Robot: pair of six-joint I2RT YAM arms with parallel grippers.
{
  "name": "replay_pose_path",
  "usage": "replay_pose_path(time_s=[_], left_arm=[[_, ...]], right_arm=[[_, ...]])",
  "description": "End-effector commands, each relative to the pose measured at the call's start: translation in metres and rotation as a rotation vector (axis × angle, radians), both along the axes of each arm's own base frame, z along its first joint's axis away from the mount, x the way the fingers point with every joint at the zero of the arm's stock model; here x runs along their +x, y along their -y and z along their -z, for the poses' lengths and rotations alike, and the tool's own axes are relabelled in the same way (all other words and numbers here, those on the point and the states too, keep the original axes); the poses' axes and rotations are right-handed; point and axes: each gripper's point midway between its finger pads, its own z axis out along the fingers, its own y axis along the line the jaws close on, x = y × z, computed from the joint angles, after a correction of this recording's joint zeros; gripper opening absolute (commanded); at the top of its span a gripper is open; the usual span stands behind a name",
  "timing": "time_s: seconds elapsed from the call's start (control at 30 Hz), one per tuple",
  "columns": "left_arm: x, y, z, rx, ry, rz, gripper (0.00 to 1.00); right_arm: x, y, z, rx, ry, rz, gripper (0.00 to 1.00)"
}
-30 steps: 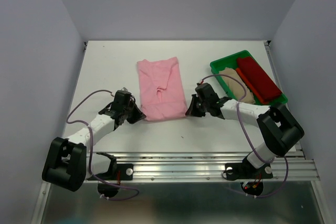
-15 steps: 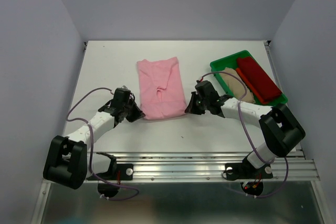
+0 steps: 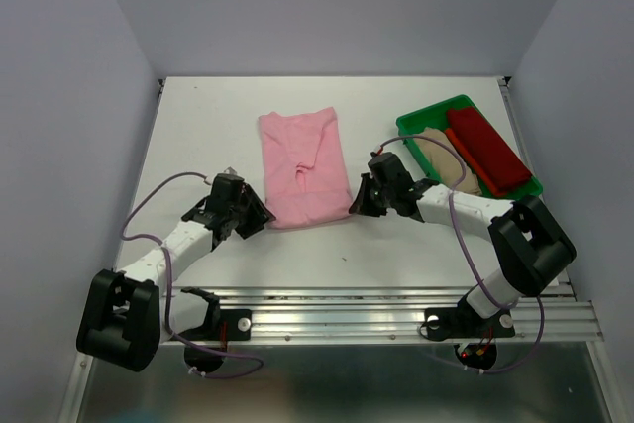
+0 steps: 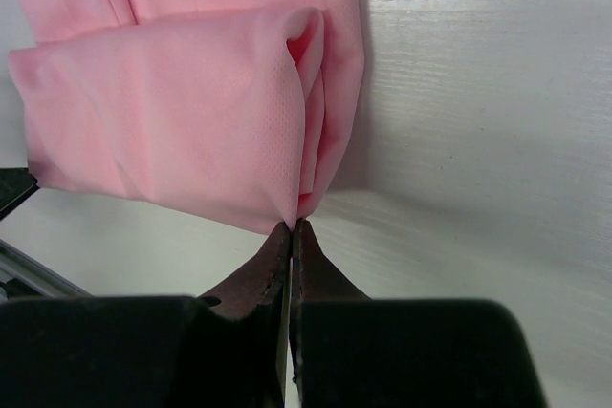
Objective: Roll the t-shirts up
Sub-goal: Roll the T-shirt to the center of the board.
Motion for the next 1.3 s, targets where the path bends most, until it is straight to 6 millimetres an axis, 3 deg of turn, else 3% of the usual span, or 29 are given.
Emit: replay_pose_path(time_s=[0.0, 0.37, 0.5, 0.53, 0.6, 0.67, 1.0, 1.2, 1.27], left_arm=[[0.0, -0.001, 0.005, -0.023, 0.014, -0.035, 0.53], [0.004, 0.006, 0.012, -0.083, 0.041, -0.052, 0.45], [0.005, 0.006, 0.015, -0.087, 0.042, -0.051, 0.36], [0.004, 0.007, 0.015, -0.088, 0.041, -0.046, 0.33], [0.005, 0.009, 0.015, -0.094, 0.041, -0.038, 0.12], [0.006, 0.01, 0.014, -0.095, 0.043, -0.029, 0.0], [0.014, 0.011, -0.006, -0.077, 0.036, -0.017, 0.0], [0.024, 0.009, -0.019, -0.067, 0.032, -0.018, 0.0], [0.026, 0.007, -0.015, -0.052, 0.011, -0.019, 0.0]], right_arm=[[0.006, -0.007, -0.012, 0.015, 0.034, -0.012, 0.01], [0.005, -0.007, -0.008, 0.01, 0.028, -0.014, 0.01], [0.003, -0.005, -0.005, 0.005, 0.021, -0.012, 0.01], [0.004, -0.005, -0.005, 0.004, 0.02, -0.009, 0.01], [0.003, -0.004, -0.005, 0.006, 0.021, -0.008, 0.01], [0.003, -0.003, -0.005, 0.002, 0.02, -0.006, 0.01], [0.002, -0.004, -0.018, 0.03, 0.039, 0.003, 0.01], [0.011, -0.001, -0.031, 0.048, 0.065, 0.02, 0.01], [0.017, 0.0, -0.035, 0.048, 0.071, 0.027, 0.01]])
